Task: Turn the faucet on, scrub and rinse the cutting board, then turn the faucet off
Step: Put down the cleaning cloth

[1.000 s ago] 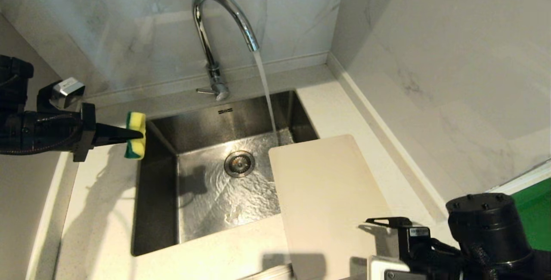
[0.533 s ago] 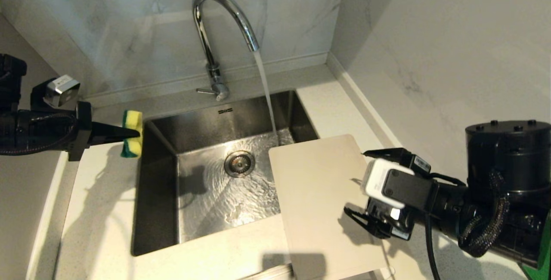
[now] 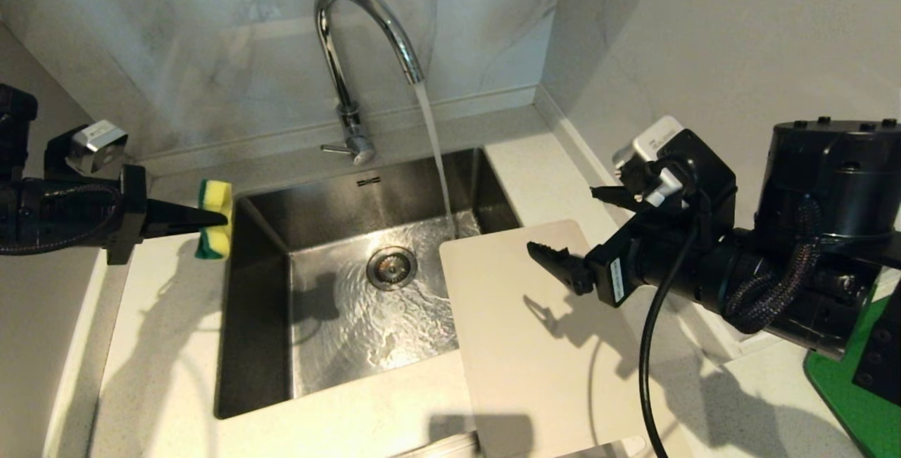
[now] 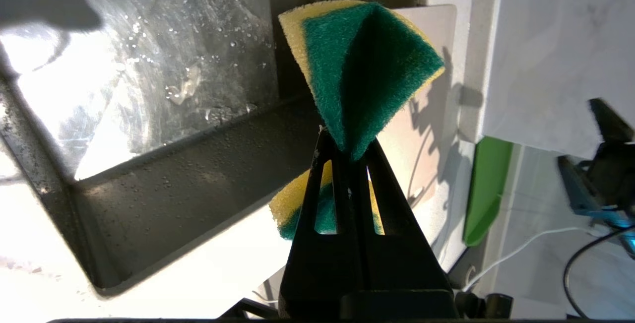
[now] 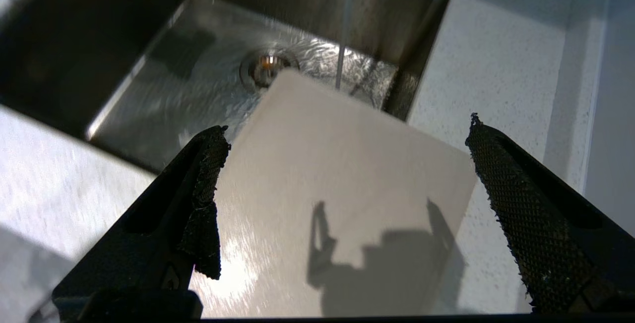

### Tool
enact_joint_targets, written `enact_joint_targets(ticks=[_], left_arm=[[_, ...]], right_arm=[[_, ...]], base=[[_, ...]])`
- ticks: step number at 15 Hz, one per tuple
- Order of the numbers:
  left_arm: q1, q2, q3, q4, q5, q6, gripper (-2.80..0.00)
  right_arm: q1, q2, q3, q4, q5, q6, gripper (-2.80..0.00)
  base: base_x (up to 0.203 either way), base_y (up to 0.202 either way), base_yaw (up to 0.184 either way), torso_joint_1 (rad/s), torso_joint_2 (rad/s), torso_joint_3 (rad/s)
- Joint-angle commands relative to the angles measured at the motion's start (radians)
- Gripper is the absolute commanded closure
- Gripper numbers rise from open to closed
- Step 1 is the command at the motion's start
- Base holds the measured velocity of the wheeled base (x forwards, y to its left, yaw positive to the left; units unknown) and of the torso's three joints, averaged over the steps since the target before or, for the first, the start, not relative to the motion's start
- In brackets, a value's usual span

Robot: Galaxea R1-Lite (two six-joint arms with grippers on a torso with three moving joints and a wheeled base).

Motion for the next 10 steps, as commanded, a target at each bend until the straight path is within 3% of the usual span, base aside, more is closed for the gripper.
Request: enact_joint_targets(ticks=[1,5,10], left_arm=[[-0.009,-0.015,0.003,0.012,0.006,-0.003,0.0],[-0.007,-0.024,0.0,0.036,0.044,0.001,0.0],[-0.023,-0.023,0.001,0.042,0.049,0.001,0.0]], right_arm=[[0.001,0.014,0.008,-0.048,-0.005,0.014,-2.8],[-0.04,-0.053,0.042,-0.149,-0.126,0.035,-2.8],[-0.186,-0.177,0.148,-0.159,-0.128,0.131,-2.8]], base=[[0.0,0.0,0.0,0.0,0.0,0.0],[0.0,0.0,0.0,0.0,0.0,0.0],[0.0,0.0,0.0,0.0,0.0,0.0]])
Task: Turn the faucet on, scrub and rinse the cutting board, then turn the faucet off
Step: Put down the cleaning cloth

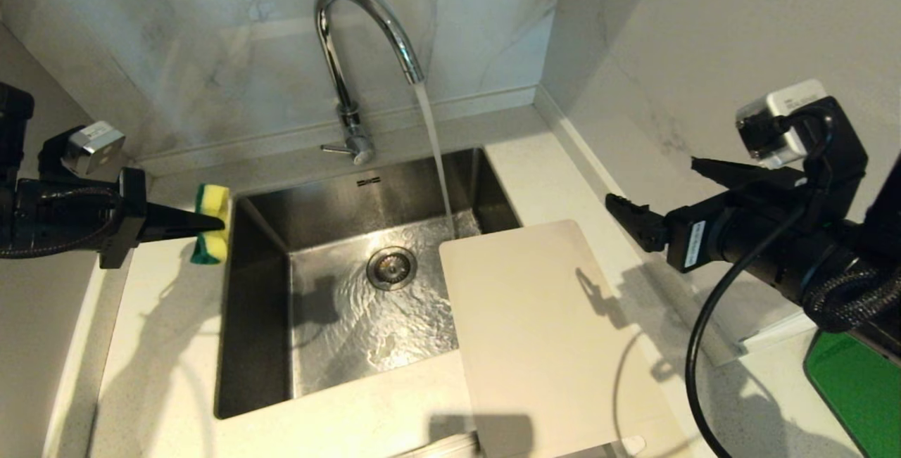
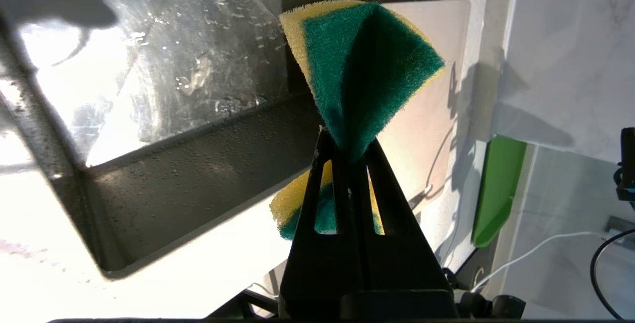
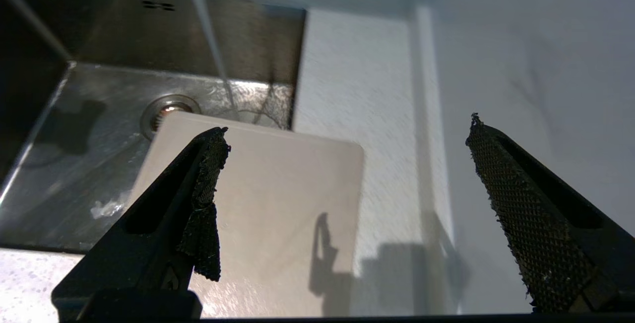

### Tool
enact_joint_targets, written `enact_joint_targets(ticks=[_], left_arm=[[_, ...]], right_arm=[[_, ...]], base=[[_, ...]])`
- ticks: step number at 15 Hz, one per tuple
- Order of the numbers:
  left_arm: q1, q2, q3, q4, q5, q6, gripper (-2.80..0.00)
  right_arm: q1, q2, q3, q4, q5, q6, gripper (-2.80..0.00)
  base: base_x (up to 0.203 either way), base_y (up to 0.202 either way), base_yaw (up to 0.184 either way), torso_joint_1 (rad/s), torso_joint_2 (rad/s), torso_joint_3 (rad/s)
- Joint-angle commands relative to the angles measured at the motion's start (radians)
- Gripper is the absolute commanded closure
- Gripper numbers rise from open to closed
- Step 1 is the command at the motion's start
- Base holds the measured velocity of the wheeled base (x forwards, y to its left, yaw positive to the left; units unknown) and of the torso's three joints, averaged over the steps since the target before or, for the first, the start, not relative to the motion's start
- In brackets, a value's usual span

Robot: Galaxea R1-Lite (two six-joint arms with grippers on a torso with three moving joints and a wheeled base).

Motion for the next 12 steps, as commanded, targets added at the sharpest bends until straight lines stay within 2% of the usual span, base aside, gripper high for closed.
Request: enact_joint_targets(ticks=[1,7,11,12], left_arm=[[-0.002,0.001,0.002,0.001,-0.004,-0.003,0.0],[-0.004,0.0,0.007,0.002,-0.004,-0.004,0.0],[-0.018,-0.002,0.015,0.001,-0.001,-0.006,0.0],[-0.018,-0.002,0.015,0.001,-0.001,-0.006,0.0]], right_arm=[[-0.044,-0.092,0.06,-0.003,0.0,0.034,-2.8],[-0.08,-0.289,0.212,0.001,-0.002,0.092,-2.8],[-0.08,-0.349,0.247,0.002,-0.006,0.139,-2.8],[-0.08,-0.355,0.252,0.002,-0.009,0.139,0.0]], base=[[0.0,0.0,0.0,0.0,0.0,0.0],[0.0,0.0,0.0,0.0,0.0,0.0],[0.0,0.0,0.0,0.0,0.0,0.0],[0.0,0.0,0.0,0.0,0.0,0.0]])
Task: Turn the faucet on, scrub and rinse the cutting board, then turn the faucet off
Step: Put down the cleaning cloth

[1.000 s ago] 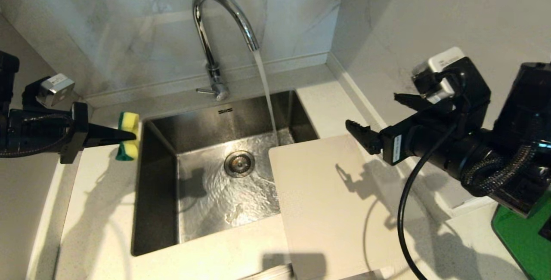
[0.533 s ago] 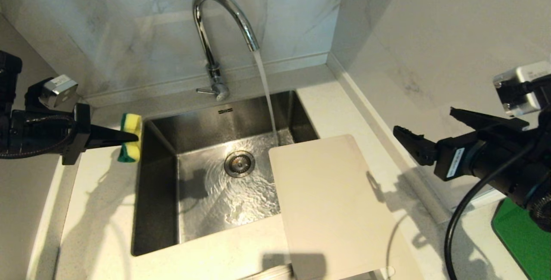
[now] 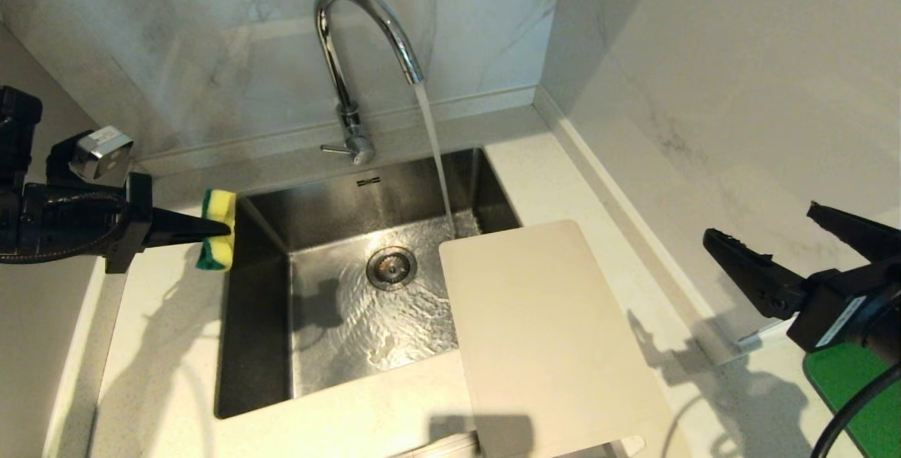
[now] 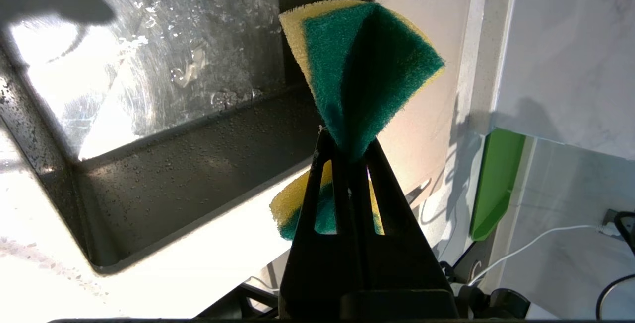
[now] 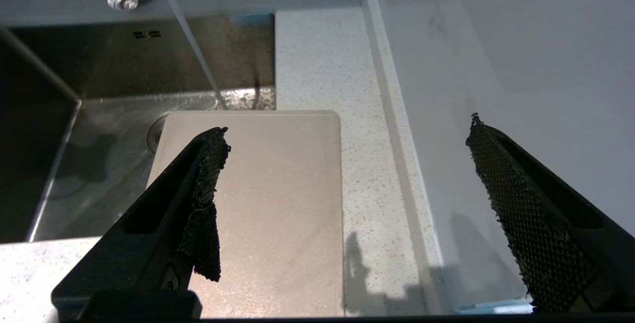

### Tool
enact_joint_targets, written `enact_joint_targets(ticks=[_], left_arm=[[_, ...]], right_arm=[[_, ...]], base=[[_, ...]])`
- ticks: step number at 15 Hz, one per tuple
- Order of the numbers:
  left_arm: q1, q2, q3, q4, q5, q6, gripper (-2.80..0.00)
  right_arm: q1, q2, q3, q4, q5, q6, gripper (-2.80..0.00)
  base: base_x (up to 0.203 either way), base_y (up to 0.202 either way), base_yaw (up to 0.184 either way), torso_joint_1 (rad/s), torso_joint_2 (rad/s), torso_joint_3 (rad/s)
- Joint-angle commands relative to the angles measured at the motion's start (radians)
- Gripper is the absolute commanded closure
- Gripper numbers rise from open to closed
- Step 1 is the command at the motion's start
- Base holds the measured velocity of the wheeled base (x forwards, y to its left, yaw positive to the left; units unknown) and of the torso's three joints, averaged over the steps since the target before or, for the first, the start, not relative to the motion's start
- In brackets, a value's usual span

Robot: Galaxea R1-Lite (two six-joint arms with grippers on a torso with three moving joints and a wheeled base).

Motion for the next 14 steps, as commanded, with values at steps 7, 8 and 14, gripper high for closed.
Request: enact_joint_targets(ticks=[7,8,14], left_arm=[[-0.001,-0.017,0.009,0.002,-0.003,-0.002,0.0],[-0.001,-0.017,0.009,0.003,-0.003,-0.002,0.0],[-0.01,-0.008,0.006,0.0,-0.006,-0.002,0.0]], right_arm=[[0.001,-0.098,0.059,-0.002,-0.003,0.0,0.0],[0.001,-0.116,0.078,-0.002,-0.005,0.0,0.0],[-0.026,-0.328,0.12,0.176,-0.162,-0.008,0.0]], base=[[0.0,0.0,0.0,0.0,0.0,0.0],[0.0,0.0,0.0,0.0,0.0,0.0],[0.0,0.0,0.0,0.0,0.0,0.0]])
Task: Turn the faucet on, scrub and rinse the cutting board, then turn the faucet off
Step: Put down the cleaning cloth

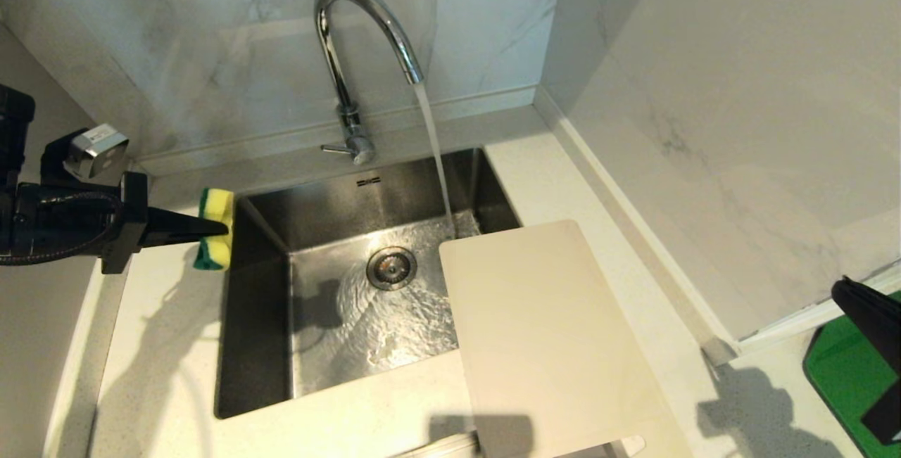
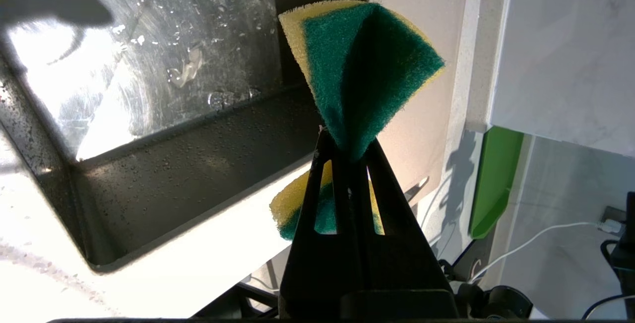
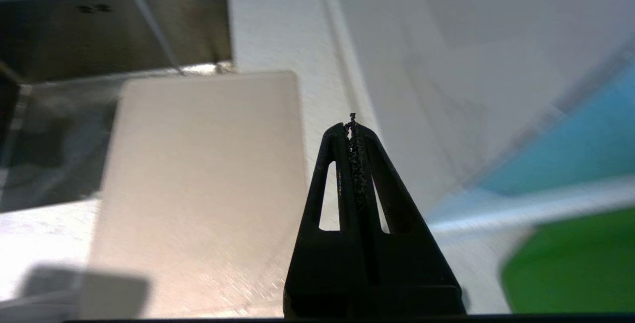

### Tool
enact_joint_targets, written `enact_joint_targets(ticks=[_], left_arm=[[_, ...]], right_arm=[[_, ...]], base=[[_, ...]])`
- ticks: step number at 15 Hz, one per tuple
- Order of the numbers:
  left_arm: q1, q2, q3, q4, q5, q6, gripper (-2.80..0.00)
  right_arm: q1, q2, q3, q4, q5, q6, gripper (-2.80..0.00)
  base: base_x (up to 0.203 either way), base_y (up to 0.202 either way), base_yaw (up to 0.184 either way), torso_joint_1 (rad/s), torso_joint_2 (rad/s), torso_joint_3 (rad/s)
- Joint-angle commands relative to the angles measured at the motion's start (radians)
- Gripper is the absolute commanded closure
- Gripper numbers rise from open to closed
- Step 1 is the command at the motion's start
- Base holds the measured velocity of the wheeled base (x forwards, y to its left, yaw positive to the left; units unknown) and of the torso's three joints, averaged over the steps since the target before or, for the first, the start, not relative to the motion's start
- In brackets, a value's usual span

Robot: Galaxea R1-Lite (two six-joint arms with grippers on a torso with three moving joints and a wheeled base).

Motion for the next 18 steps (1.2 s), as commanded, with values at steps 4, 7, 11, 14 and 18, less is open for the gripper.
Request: enact_joint_targets(ticks=[4,7,11,14,18], left_arm=[[-0.021,0.012,0.012,-0.002,-0.007,-0.004,0.0],[-0.021,0.012,0.027,-0.004,-0.008,-0.002,0.0],[-0.023,0.016,0.031,-0.008,-0.011,0.001,0.0],[-0.026,0.026,0.031,-0.03,-0.014,0.005,0.0],[-0.021,0.045,0.045,-0.032,-0.014,0.005,0.0]], right_arm=[[-0.157,-0.237,0.118,0.09,-0.039,-0.008,0.0],[-0.18,-0.309,0.218,0.09,-0.031,-0.013,0.0],[-0.216,-0.446,0.345,0.112,0.095,-0.025,0.0],[-0.244,-0.481,0.35,0.26,0.148,-0.028,0.0],[-0.244,-0.481,0.35,0.381,0.153,-0.078,0.0]], base=[[0.0,0.0,0.0,0.0,0.0,0.0],[0.0,0.0,0.0,0.0,0.0,0.0],[0.0,0.0,0.0,0.0,0.0,0.0],[0.0,0.0,0.0,0.0,0.0,0.0],[0.0,0.0,0.0,0.0,0.0,0.0]])
